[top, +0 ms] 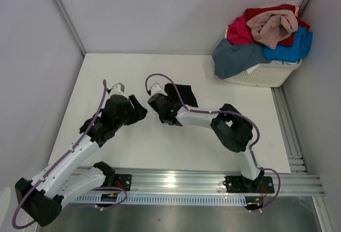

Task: Fold and stack the t-shirts
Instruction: Fold the long partially folded tshirt into a neat square

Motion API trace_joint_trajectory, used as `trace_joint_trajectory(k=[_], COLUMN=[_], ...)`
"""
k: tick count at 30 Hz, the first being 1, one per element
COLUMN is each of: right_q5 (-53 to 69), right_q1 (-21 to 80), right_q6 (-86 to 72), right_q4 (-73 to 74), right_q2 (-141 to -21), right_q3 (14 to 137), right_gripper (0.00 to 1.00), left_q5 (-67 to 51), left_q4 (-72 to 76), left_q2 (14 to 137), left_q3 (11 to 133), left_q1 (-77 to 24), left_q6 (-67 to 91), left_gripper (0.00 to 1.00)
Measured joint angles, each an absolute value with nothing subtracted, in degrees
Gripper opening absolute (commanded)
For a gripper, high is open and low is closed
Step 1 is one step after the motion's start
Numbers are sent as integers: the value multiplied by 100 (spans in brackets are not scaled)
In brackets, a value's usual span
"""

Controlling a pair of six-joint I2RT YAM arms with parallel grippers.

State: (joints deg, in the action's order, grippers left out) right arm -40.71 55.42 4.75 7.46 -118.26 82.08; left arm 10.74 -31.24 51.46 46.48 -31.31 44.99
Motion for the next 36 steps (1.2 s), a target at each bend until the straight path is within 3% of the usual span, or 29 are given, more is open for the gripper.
trace_joint_trajectory(k=[6, 15, 17, 18, 21, 25, 36], right_q5=[-4180, -4331, -4329, -4329, -4506, -4394, -3339], right_q1=[5760, 5902, 5907, 5909, 5920, 5959, 6071], right_q6=[650, 690, 690, 681, 690, 661, 373], right_q4=[945, 947, 937, 932, 860, 714, 976], right_q2=[-12473, -12527, -12527, -12527, -12508, -12317, -11093], right_q3=[8276, 8291, 8294, 8296, 8329, 8300, 8248], right_gripper=[0, 1, 13, 39, 80, 88, 86], left_q5=[1317, 1441, 1441, 1441, 1437, 1417, 1199], left_q4=[-3286, -3404, -3402, -3402, -3378, -3273, -3033], left_q2=[4792, 4768, 4790, 4812, 4873, 4912, 5096], left_q3=[4541, 4497, 4497, 4497, 4497, 4482, 4458], left_q1=[-3127, -3076, -3065, -3061, -3050, -3048, -3041], left_q6=[4497, 4453, 4453, 4451, 4449, 4449, 4460], left_gripper=[61, 61, 61, 61, 61, 61, 61])
